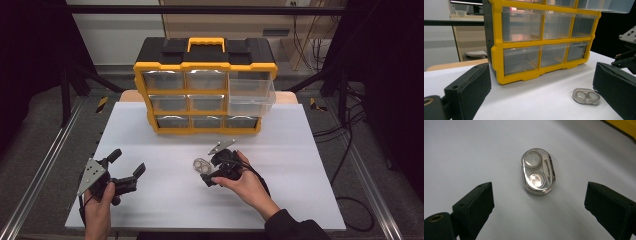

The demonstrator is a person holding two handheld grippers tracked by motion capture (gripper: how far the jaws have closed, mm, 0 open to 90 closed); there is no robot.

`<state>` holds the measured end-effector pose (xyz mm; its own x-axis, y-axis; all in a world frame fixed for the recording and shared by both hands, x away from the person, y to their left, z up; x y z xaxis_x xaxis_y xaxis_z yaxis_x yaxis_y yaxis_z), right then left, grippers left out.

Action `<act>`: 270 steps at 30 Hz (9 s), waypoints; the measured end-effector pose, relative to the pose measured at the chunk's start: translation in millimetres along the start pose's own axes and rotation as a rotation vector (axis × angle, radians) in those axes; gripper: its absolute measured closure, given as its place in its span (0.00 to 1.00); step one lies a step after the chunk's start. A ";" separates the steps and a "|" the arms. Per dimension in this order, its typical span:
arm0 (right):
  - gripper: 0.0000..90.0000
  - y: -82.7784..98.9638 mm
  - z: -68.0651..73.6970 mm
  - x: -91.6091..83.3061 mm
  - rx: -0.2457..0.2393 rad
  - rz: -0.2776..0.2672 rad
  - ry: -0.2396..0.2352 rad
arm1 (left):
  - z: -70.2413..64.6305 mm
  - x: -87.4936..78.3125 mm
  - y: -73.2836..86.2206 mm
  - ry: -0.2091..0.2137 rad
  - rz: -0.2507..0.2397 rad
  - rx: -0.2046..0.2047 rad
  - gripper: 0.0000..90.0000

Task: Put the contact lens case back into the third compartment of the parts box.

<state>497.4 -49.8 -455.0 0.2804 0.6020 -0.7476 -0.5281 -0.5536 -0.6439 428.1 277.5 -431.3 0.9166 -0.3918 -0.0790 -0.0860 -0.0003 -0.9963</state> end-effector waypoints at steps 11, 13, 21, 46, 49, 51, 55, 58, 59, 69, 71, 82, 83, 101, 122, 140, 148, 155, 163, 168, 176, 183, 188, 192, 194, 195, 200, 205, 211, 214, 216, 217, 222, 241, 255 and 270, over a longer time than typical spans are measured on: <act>0.19 -7.3 -6.1 13.3 0.054 -0.009 -0.032 | 0.6 0.8 0.5 -0.002 0.005 0.002 0.02; 0.26 -8.4 -6.0 16.2 0.040 -0.019 -0.017 | 0.8 0.6 0.4 -0.002 0.005 0.001 0.02; 0.41 -9.6 -5.1 33.2 0.013 -0.006 -0.025 | 0.2 0.8 0.3 0.002 0.007 0.006 0.02; 0.54 -9.1 2.0 17.9 -0.052 -0.041 -0.002 | 0.3 1.7 1.2 0.003 0.015 0.001 0.02; 0.54 -9.1 5.3 5.5 -0.051 -0.068 -0.006 | 0.4 1.8 1.3 0.003 0.016 0.001 0.02; 0.54 -8.3 7.3 -3.2 -0.054 -0.085 -0.007 | 0.1 1.7 1.3 0.002 0.016 0.001 0.02; 0.54 -3.4 9.5 -17.1 -0.076 -0.104 0.001 | -0.5 1.9 1.3 0.005 0.017 0.004 0.02; 0.55 0.7 9.4 -26.6 -0.081 -0.111 0.010 | -0.5 1.9 1.4 0.005 0.019 0.006 0.02; 0.54 1.9 9.2 -29.8 -0.078 -0.117 0.011 | -0.5 1.9 1.4 0.005 0.019 0.007 0.02; 0.54 13.8 -0.8 -62.5 -0.027 -0.193 0.052 | -0.5 1.9 1.6 0.001 0.016 0.003 0.02; 0.55 14.6 -3.0 -69.4 -0.025 -0.199 0.061 | -0.3 1.8 1.6 0.002 0.018 0.006 0.02; 0.54 22.1 -14.8 -99.2 0.010 -0.270 0.089 | -0.5 1.6 1.7 0.000 0.019 0.008 0.02; 0.54 23.0 -15.7 -101.4 0.015 -0.275 0.090 | -0.4 1.6 1.8 -0.001 0.019 0.008 0.02; 0.54 33.0 -23.9 -131.0 0.037 -0.319 0.135 | -0.6 2.1 2.3 -0.002 0.020 0.002 0.02; 0.55 32.8 -26.1 -185.0 0.036 -0.414 0.203 | -0.5 1.9 2.3 -0.004 0.019 0.002 0.02; 0.54 20.4 -14.7 -229.0 0.032 -0.484 0.250 | -0.3 1.9 2.6 -0.005 0.022 0.002 0.02; 0.54 7.9 -5.3 -243.0 0.018 -0.512 0.247 | -0.5 2.0 2.6 -0.005 0.023 0.004 0.02; 0.54 -2.3 -1.2 -254.0 0.004 -0.547 0.250 | -0.4 2.1 2.8 -0.006 0.026 0.006 0.02; 0.54 -13.6 -2.6 -266.5 0.000 -0.590 0.255 | -0.3 2.2 2.8 -0.006 0.026 0.006 0.02; 0.54 -22.6 -5.8 -270.9 0.000 -0.606 0.267 | -0.5 2.3 2.9 -0.006 0.027 0.007 0.02; 0.54 -39.5 -20.2 -270.9 0.019 -0.618 0.268 | -0.1 2.4 2.8 -0.006 0.027 0.005 0.02; 0.54 -52.5 -28.9 -269.1 0.037 -0.636 0.256 | 0.3 2.1 2.7 -0.006 0.026 0.004 0.02; 0.54 -60.2 -34.8 -267.4 0.048 -0.642 0.253 | -0.1 2.2 2.6 -0.005 0.026 0.006 0.02; 0.54 -64.7 -38.1 -266.4 0.055 -0.650 0.246 | 0.2 2.2 2.6 -0.005 0.026 0.005 0.02; 0.54 -66.5 -39.7 -265.3 0.057 -0.651 0.248 | 0.3 2.2 2.6 -0.006 0.025 0.005 0.02; 0.54 -67.4 -40.6 -264.6 0.058 -0.650 0.249 | 0.2 2.1 2.6 -0.005 0.025 0.005 0.02; 0.54 -72.2 -45.4 -261.6 0.061 -0.638 0.258 | 0.0 2.3 2.5 -0.004 0.025 0.005 0.02; 0.54 -77.2 -48.6 -261.6 0.064 -0.639 0.260 | 0.2 2.4 2.5 -0.005 0.026 0.005 0.02; 0.54 -81.9 -50.6 -259.8 0.070 -0.646 0.260 | 0.5 2.0 2.4 -0.005 0.024 0.005 0.02; 0.54 -83.9 -51.3 -258.1 0.067 -0.638 0.264 | 0.6 2.0 2.3 -0.006 0.024 0.005 0.02; 0.54 -85.0 -51.7 -256.9 0.067 -0.635 0.264 | 0.5 2.0 2.3 -0.005 0.024 0.005 0.02; 0.54 -85.4 -52.1 -256.4 0.066 -0.633 0.265 | 0.5 2.0 2.3 -0.005 0.024 0.006 0.02; 0.54 -87.3 -52.8 -255.0 0.069 -0.634 0.263 | 0.5 2.0 2.3 -0.006 0.023 0.003 0.02; 0.54 -92.9 -51.2 -249.8 0.059 -0.625 0.259 | 0.5 2.1 2.4 -0.005 0.024 0.006 0.02; 0.54 -95.5 -50.6 -247.6 0.052 -0.614 0.253 | 0.4 2.2 2.4 -0.004 0.025 0.005 0.02; 0.54 -98.0 -53.1 -242.4 0.051 -0.602 0.253 | 0.0 2.6 2.6 -0.003 0.025 0.004 0.02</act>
<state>523.8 -172.0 -219.3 0.7156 0.6406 -0.2785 -0.2560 -0.1303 -0.9578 430.2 276.4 -434.0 0.9155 -0.3885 -0.1041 -0.1076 0.0127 -0.9941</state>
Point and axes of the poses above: each handheld gripper's, and its own axes: x roughly forward along the jaws, y roughly out of its underside, z roughly to its left, the point moved 2 cm from there along x, roughly forward along the jaws, and after that the axes turned 9 degrees about -y, right-handed, at the moved point
